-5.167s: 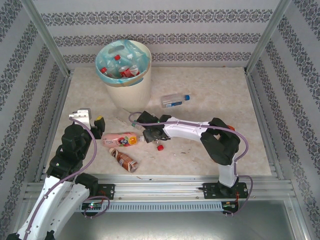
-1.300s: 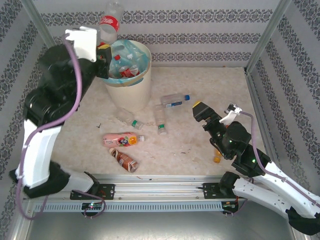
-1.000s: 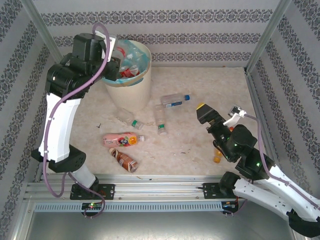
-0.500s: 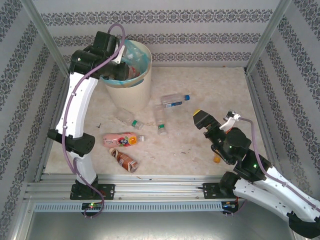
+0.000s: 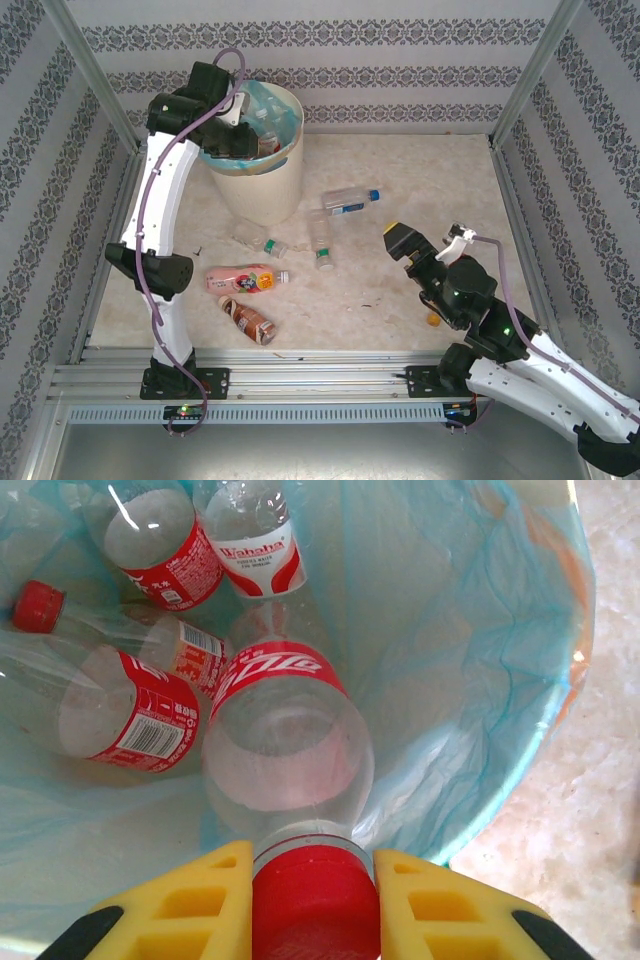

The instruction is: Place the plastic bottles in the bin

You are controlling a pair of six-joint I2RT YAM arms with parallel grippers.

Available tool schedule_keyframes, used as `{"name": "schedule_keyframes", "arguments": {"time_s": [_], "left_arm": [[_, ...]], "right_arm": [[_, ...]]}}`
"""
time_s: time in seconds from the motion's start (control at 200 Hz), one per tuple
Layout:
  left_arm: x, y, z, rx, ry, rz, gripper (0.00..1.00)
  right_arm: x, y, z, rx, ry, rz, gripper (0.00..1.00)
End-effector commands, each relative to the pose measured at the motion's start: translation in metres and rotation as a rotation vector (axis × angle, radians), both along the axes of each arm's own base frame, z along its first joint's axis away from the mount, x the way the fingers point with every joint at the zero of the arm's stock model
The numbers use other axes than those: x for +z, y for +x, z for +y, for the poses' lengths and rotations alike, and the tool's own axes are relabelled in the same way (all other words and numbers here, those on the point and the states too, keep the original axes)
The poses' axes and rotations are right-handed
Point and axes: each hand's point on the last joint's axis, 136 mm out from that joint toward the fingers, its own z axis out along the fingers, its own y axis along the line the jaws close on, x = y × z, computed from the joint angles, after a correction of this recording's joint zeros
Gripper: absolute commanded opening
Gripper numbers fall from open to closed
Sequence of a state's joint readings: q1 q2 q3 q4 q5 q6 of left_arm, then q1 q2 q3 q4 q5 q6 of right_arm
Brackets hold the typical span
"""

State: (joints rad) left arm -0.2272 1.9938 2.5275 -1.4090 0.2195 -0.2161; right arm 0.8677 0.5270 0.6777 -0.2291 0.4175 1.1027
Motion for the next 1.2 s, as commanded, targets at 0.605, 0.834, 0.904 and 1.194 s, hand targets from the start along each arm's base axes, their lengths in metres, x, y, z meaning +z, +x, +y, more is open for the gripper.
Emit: {"name": "schedule_keyframes", "arguments": {"time_s": [0.605,0.834,0.904,1.194], "left_arm": [[-0.028,0.070,0.020,0.167,-0.075,-0.036,0.35],[-0.058,0.077,0.032,0.207,0.006,0.020,0.30],[-0.067,0.078,0.036,0.213,0.037,0.039,0.28],[-0.098,0.081,0.037,0.201,0.081,0.105,0.28]], "right_arm": [[-0.018,0.004,0.009,0.010,-0.014,0.056,0.98],[-0.021,0.005,0.011,0.012,-0.020,0.065,0.98],[-0.021,0.005,0.011,0.014,-0.019,0.067,0.98],[-0.027,0.004,0.013,0.020,-0.018,0.082,0.98]]}}
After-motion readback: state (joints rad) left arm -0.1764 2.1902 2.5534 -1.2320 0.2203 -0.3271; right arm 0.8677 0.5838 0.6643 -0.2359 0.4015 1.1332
